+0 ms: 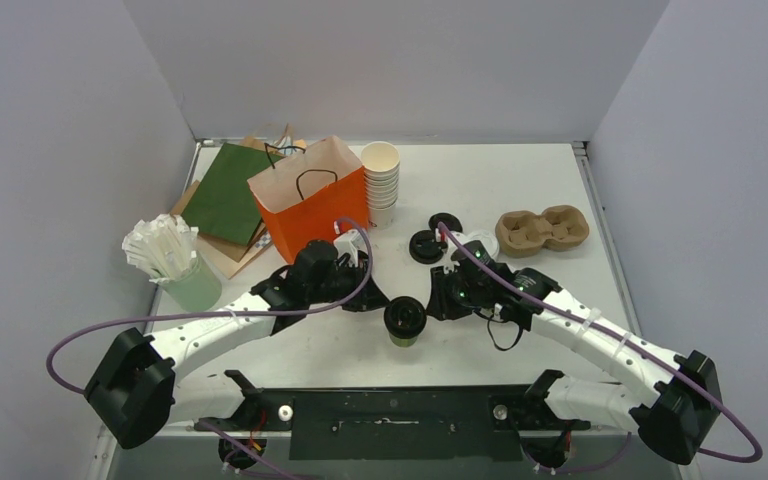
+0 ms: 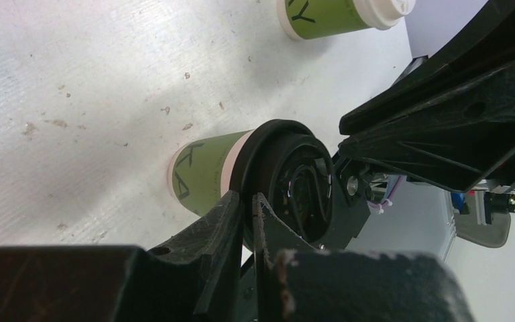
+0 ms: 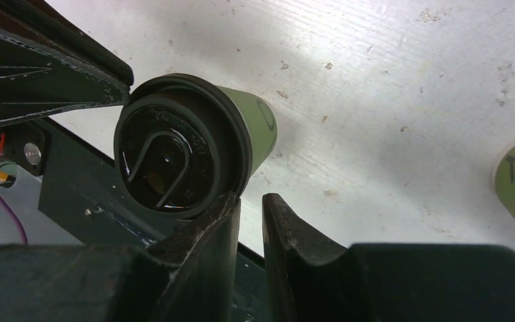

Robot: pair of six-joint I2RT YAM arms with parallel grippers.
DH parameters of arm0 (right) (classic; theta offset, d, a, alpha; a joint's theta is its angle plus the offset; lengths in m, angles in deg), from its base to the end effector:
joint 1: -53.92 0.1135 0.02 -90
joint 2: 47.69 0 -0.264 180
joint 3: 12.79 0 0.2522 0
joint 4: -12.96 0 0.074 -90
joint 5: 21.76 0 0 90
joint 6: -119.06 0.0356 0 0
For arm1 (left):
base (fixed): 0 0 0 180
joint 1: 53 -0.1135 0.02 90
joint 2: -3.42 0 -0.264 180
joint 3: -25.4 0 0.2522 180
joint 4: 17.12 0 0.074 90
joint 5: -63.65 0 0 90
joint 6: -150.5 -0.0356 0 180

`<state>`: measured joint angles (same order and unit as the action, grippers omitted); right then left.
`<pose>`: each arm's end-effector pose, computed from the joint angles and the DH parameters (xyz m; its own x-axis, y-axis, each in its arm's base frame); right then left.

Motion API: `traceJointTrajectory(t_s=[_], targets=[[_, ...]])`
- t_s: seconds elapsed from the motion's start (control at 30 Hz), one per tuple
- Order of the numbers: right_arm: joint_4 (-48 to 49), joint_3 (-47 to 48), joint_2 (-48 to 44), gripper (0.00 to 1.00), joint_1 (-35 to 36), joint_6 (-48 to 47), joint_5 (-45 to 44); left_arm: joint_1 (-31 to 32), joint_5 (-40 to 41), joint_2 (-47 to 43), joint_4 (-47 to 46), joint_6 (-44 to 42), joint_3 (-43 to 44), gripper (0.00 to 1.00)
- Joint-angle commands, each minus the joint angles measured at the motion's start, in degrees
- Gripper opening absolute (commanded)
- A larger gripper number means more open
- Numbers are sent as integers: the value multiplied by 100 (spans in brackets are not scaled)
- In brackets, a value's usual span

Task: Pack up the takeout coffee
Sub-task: Close the cup lid on the coffee cup.

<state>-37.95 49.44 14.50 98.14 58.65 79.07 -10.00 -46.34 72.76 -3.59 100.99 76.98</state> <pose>0.1514 0.1567 0.2627 -0.8636 -0.1637 -0.4768 -0.3950 0.8073 0.4384 0.1810 -0.1854 0.2278 -0.8438 -0.0475 -0.5346 0.4033 0.6012 -0.6899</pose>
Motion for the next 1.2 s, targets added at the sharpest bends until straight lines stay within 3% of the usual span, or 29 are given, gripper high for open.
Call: traceJointTrajectory(t_s=[0.0, 0.3, 0.73, 1.17], targets=[[396, -69, -67, 21, -46, 83, 250, 35, 158, -115, 274, -207, 57, 10], [515, -140, 39, 18, -81, 56, 317, 33, 285, -203, 567, -333, 137, 13], [531, -74, 91, 16, -98, 13, 371, 54, 110, -249, 272, -191, 186, 19], [606, -108, 187, 15, -114, -25, 472, 53, 297, -291, 864, -435, 533, 18]])
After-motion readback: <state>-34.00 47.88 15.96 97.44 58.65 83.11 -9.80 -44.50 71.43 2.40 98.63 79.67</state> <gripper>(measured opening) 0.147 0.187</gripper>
